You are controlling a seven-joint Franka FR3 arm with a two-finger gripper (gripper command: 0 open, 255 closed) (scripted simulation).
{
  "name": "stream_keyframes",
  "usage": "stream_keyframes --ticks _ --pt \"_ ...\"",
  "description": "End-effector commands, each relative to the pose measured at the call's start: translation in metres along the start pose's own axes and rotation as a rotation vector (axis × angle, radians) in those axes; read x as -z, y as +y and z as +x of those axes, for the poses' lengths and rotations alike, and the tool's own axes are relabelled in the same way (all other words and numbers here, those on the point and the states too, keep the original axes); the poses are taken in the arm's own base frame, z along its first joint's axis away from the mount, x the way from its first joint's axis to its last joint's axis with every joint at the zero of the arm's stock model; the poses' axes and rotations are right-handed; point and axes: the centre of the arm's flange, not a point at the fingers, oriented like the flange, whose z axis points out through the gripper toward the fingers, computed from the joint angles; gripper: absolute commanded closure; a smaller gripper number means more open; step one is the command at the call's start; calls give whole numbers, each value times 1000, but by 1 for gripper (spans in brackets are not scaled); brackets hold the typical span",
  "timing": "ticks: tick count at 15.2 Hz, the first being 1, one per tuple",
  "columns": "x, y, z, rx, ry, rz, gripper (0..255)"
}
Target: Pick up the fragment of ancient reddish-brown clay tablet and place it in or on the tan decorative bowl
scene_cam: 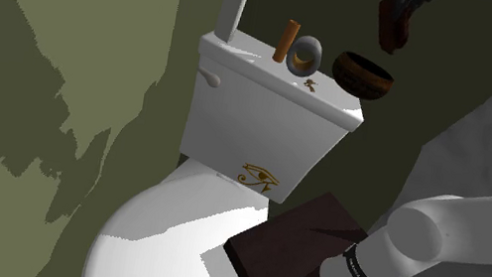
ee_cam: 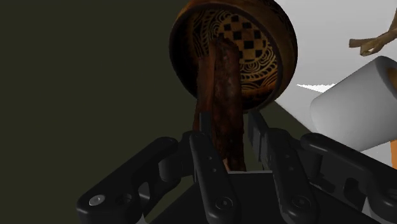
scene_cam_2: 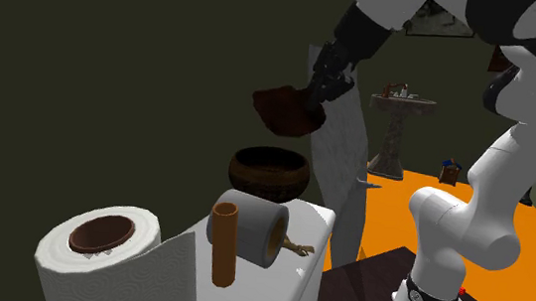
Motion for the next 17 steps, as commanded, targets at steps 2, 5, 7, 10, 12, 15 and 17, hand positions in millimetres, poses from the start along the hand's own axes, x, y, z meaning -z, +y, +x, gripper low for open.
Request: stream_keyframes --ticks 2,5,7,10,12,15,17 --pt "-14 37 6 1 1 0 255" --pt "-28 44 4 1 1 0 255" --pt "-37 39 0 1 1 0 255" --pt "-50 32 -5 1 1 0 255" --pt "-58 27 -8 1 1 0 255" --pt "-71 19 -14 1 1 0 255" --pt "-80 15 -17 1 1 0 255"
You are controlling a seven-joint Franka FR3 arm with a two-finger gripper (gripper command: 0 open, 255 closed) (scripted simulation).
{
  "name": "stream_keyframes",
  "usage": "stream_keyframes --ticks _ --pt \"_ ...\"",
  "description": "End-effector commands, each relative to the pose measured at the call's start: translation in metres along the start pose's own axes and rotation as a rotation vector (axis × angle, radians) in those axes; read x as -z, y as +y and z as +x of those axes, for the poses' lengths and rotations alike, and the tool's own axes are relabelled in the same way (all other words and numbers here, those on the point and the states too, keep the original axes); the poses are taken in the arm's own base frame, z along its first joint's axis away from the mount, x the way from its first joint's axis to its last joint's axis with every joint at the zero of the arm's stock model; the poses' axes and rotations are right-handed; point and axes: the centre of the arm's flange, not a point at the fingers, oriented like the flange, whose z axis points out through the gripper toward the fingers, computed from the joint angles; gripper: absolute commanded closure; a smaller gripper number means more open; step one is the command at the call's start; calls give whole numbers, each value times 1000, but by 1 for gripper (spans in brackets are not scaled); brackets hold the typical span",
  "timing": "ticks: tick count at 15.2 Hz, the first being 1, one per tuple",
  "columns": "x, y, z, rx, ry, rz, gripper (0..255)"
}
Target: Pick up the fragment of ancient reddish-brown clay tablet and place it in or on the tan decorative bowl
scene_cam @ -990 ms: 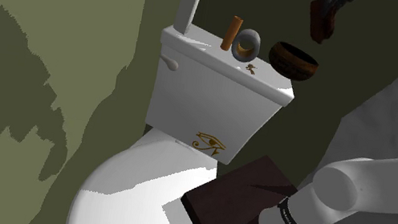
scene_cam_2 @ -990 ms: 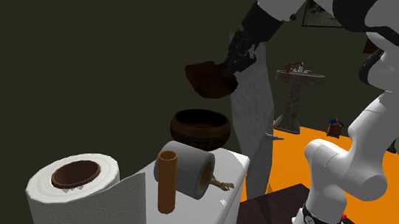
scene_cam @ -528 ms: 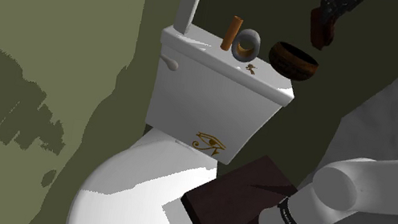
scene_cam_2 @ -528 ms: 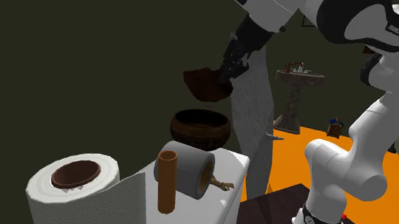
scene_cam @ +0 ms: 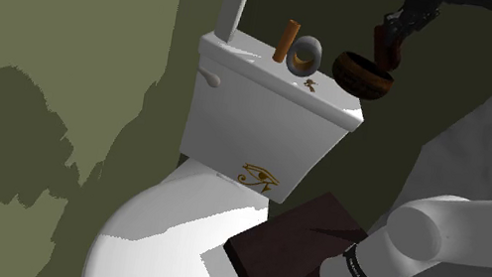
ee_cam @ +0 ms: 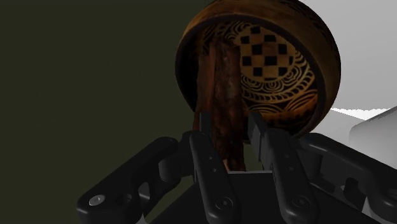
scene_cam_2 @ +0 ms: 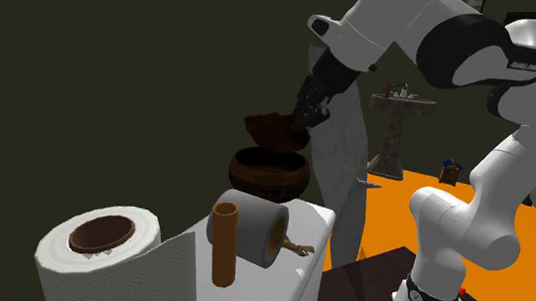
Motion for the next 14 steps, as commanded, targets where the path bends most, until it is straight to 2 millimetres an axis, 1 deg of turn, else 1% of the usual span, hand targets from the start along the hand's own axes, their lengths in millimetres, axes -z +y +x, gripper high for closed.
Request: stream_keyframes --ticks 1,3,10,11,14 --pt "-8 -4 -4 0 1 0 255" --pt "-17 -10 -8 0 1 0 255" --pt "-17 -10 -8 0 1 0 255" --pt "-17 -10 -8 0 1 0 0" --pt "-17 -10 -8 0 1 0 0"
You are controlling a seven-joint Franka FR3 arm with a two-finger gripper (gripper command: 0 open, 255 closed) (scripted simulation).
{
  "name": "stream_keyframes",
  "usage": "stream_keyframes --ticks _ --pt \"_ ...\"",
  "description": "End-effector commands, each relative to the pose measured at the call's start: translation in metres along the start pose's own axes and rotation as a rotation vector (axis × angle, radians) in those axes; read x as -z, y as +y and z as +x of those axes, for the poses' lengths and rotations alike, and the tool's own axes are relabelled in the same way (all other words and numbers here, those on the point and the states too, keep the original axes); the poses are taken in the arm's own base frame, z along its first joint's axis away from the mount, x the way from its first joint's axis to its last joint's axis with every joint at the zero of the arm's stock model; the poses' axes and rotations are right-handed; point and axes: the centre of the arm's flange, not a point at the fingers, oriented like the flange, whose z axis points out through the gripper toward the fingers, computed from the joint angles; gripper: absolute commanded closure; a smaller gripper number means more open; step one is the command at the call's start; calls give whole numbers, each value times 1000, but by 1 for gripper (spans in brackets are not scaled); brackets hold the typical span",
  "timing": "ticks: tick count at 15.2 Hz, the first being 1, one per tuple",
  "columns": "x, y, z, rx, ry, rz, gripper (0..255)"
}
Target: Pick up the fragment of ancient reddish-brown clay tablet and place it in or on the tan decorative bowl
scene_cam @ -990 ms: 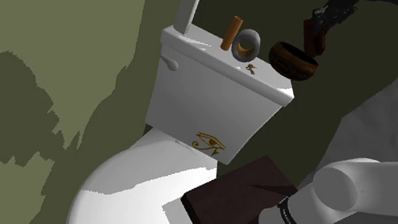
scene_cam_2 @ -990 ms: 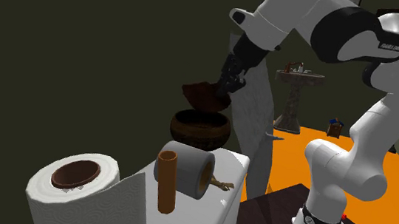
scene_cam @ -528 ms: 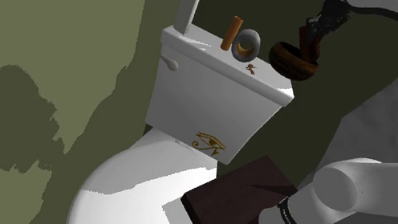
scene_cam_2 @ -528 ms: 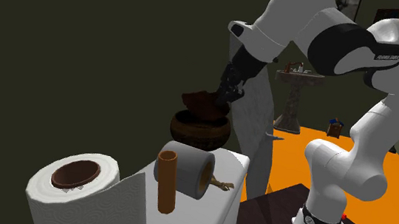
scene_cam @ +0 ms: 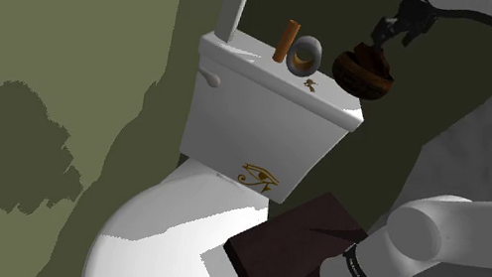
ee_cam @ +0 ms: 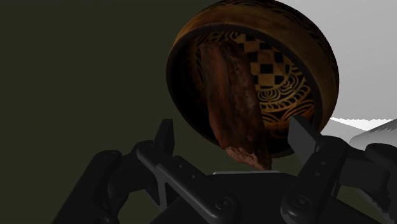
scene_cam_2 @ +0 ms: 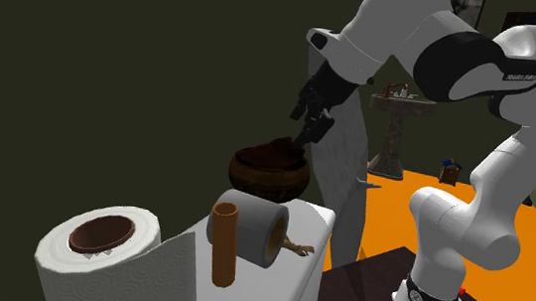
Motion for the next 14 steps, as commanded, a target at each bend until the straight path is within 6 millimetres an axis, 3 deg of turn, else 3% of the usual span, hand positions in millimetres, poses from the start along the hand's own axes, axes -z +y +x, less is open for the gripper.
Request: stream_keyframes --ticks 1,2,6,14 --pt "0 0 0 0 0 0 0" --pt "0 0 0 0 0 0 0" --pt "50 0 0 0 0 0 0" --pt "50 0 0 0 0 0 0"
